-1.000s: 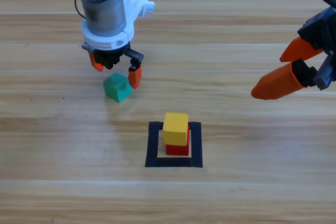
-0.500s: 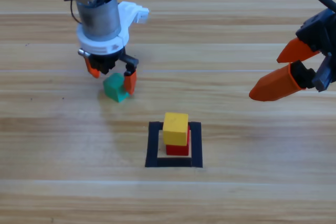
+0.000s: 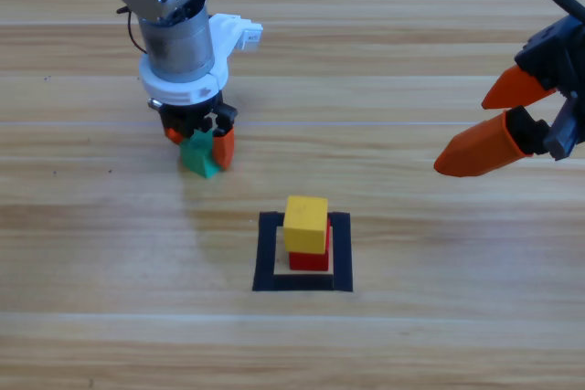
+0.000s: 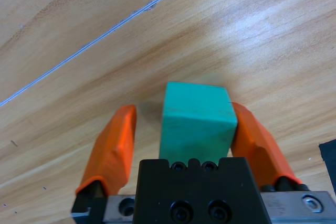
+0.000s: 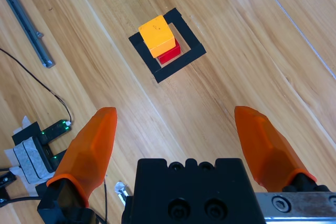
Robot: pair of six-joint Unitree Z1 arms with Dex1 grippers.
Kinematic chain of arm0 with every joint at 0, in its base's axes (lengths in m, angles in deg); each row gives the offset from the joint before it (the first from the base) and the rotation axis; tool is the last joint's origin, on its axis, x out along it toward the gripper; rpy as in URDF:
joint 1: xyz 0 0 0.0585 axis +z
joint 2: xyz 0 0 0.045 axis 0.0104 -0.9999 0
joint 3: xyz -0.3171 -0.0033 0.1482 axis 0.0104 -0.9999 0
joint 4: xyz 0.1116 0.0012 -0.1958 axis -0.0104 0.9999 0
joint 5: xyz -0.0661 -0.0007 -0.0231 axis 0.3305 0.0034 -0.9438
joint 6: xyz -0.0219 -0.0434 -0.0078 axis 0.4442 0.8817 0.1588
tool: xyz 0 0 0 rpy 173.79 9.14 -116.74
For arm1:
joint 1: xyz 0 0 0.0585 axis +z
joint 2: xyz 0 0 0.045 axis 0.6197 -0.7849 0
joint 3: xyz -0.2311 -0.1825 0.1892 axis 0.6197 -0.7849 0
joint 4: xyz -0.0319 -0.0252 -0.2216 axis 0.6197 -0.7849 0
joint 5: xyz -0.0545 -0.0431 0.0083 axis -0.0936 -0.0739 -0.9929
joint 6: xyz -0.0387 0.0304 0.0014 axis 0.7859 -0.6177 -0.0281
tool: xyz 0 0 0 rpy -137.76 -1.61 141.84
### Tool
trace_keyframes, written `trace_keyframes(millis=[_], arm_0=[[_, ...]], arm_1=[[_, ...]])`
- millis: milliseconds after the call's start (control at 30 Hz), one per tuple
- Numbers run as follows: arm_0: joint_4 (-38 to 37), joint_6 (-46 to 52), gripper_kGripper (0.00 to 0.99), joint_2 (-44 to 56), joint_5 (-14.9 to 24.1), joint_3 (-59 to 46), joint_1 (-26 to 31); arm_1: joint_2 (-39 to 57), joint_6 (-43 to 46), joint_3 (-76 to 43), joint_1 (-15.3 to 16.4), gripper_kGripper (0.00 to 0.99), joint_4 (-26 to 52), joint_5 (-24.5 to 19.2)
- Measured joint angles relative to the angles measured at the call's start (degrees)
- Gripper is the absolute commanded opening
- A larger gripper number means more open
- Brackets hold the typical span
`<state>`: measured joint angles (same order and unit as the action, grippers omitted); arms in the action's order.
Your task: Stack the blocks in the rectangular block: red at the bottom, yellow in the middle, green on top
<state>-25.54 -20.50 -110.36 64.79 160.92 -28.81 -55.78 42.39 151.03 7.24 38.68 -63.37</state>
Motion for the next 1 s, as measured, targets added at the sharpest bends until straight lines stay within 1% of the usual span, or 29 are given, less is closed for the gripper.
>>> trace_keyframes(millis=[100,133,167,300,367,500,533,633,700,733,767,867,1000], arm_0=[[-0.11,0.0,0.198,0.0,0.0,-0.56,0.0],[-0.11,0.0,0.075,-0.01,0.0,-0.67,0.0],[-0.12,0.0,0.038,-0.01,0.0,-0.66,-0.01],[-0.2,0.26,0.035,0.06,0.01,-1.02,0.0],[-0.3,1.24,0.015,0.31,0.07,-1.56,0.0],[0.69,7.68,0.0,0.93,0.21,-2.25,-0.01],[1.64,10.21,0.0,1.08,0.21,-2.04,-0.08],[7.49,19.2,0.0,1.74,0.22,1.25,-0.55],[11.23,24.81,0.0,3.18,0.27,5.49,-1.68],[15.02,27.8,0.0,3.67,0.66,9.16,-2.82],[16.54,29.15,0.0,4.02,0.82,10.71,-3.39],[19.53,33.74,0.0,5.64,0.9,12.93,-5.82],[20.34,35.9,0.0,7.45,0.89,13.05,-9.21]], arm_1=[[0.0,0.1,0.0,0.0,0.986,0.0,0.0],[0.0,0.21,0.0,0.0,0.986,0.0,0.0],[0.0,0.26,0.0,0.0,0.986,0.0,0.0],[0.0,0.27,0.0,0.0,0.986,0.0,0.37],[0.0,0.27,0.0,0.0,0.986,0.0,0.72],[0.0,0.27,0.0,0.0,0.986,0.0,1.16],[0.0,0.29,0.0,0.0,0.986,0.0,1.19],[0.0,0.32,0.0,0.0,0.986,0.01,1.19],[0.0,0.32,0.0,0.0,0.986,0.01,1.19],[0.0,0.32,0.0,0.0,0.986,0.01,1.19],[0.0,0.32,0.0,0.0,0.986,0.01,1.19],[0.0,0.32,0.0,0.0,0.986,0.01,1.19],[0.0,0.32,0.0,0.0,0.986,0.01,1.19]])
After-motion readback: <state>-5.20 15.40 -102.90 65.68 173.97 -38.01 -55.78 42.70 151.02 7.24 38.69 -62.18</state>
